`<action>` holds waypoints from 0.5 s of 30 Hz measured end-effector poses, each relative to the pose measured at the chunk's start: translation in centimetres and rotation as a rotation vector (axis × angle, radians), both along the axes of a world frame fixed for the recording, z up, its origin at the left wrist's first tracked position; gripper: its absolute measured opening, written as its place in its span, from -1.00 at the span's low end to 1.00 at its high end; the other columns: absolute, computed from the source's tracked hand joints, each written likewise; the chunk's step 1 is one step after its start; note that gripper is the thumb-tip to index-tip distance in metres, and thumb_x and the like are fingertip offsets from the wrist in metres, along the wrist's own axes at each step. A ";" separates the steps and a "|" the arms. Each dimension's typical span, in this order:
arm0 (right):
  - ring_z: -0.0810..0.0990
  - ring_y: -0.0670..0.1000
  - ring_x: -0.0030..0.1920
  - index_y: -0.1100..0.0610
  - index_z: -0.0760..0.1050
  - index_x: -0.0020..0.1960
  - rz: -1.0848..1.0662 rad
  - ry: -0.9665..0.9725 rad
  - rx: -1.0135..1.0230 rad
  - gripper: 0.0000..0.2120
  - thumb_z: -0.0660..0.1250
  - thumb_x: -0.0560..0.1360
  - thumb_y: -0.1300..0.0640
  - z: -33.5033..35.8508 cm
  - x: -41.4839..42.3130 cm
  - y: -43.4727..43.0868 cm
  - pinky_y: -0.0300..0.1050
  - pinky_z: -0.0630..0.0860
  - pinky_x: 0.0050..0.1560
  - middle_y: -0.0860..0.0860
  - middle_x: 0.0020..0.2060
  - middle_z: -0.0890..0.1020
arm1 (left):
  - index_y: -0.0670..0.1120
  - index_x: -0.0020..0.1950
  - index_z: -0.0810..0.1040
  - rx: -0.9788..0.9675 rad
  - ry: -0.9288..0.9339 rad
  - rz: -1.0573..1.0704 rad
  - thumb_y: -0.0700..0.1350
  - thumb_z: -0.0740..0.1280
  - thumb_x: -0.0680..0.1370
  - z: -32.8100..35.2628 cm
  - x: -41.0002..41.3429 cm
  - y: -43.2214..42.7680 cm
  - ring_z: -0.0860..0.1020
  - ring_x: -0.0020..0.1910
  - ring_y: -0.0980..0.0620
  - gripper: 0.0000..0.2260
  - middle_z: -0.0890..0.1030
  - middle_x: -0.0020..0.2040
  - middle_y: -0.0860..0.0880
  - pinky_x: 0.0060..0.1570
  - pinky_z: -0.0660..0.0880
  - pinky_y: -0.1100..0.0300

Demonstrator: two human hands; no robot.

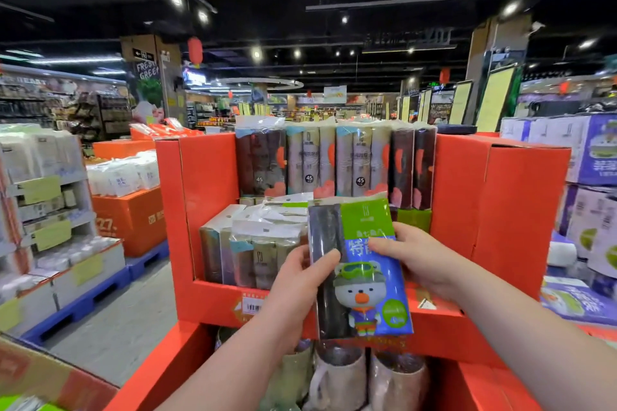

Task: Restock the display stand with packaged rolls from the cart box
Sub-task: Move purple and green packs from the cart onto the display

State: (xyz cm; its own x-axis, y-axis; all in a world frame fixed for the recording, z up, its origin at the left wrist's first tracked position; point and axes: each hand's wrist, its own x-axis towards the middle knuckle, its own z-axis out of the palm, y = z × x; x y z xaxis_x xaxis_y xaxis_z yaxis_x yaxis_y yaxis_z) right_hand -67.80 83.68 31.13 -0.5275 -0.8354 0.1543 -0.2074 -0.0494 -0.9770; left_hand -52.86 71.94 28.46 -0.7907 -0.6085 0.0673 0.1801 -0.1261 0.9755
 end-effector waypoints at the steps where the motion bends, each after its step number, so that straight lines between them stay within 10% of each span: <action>1: 0.68 -0.03 -0.22 0.16 0.55 0.01 -0.052 -0.012 -0.063 -0.85 0.40 0.44 0.24 0.3 -0.6 0.1 -0.18 0.61 -0.18 0.04 -0.15 0.71 | -0.07 0.20 0.48 -0.078 -0.046 0.043 -0.07 0.35 0.55 0.0 -0.1 -0.3 0.62 -0.06 0.06 -0.75 0.64 0.04 -0.02 -0.15 0.51 0.19; 5: 0.67 -0.04 -0.26 0.20 0.53 0.06 -0.278 -0.052 -0.167 -0.84 0.37 0.48 0.24 0.2 -3.8 -0.7 -0.27 0.56 -0.34 0.04 -0.18 0.71 | -0.03 0.04 0.54 -0.455 -0.193 0.249 -0.07 0.40 0.51 -1.1 1.1 -2.7 0.56 -0.10 0.06 -0.86 0.61 -0.10 0.04 -0.03 0.47 0.17; 8: 0.67 0.08 -0.04 0.21 0.46 0.20 -0.376 -0.008 -0.110 -0.49 0.48 0.31 0.07 -1.4 -5.6 -2.2 -0.13 0.59 -0.15 0.15 0.06 0.66 | 0.06 -0.11 0.55 -0.913 -0.408 0.285 0.01 0.36 0.50 -2.6 2.5 -4.9 0.56 -0.06 0.08 -0.95 0.61 -0.13 0.12 0.03 0.49 0.14; 11: 0.63 0.14 0.03 0.15 0.45 0.14 -0.408 0.019 -0.028 -0.67 0.46 0.43 0.21 -3.3 -6.4 -4.0 -0.10 0.52 -0.12 0.13 0.06 0.64 | 0.09 0.17 0.57 -1.302 -0.640 0.230 0.11 0.25 0.52 -4.0 3.2 -6.3 0.48 0.16 0.09 -0.73 0.56 0.11 0.14 0.16 0.41 0.17; 15: 0.61 0.13 -0.01 0.05 0.45 -0.03 -0.417 0.061 0.089 -0.74 0.45 0.41 0.29 -5.3 -6.1 -6.3 -0.07 0.51 -0.07 0.14 0.03 0.64 | 0.09 0.30 0.50 -1.355 -0.634 0.189 0.09 0.20 0.53 -5.1 3.2 -7.0 0.39 0.22 0.08 -0.65 0.47 0.21 0.16 0.20 0.37 0.21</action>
State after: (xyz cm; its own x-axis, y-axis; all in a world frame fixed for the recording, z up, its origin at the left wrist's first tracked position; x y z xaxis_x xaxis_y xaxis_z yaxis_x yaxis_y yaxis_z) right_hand -73.90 77.35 25.87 -0.8151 -0.5637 0.1332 -0.2498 0.1346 -0.9589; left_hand -49.62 64.92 23.40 -0.8228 -0.4605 0.3330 -0.3932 0.8844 0.2514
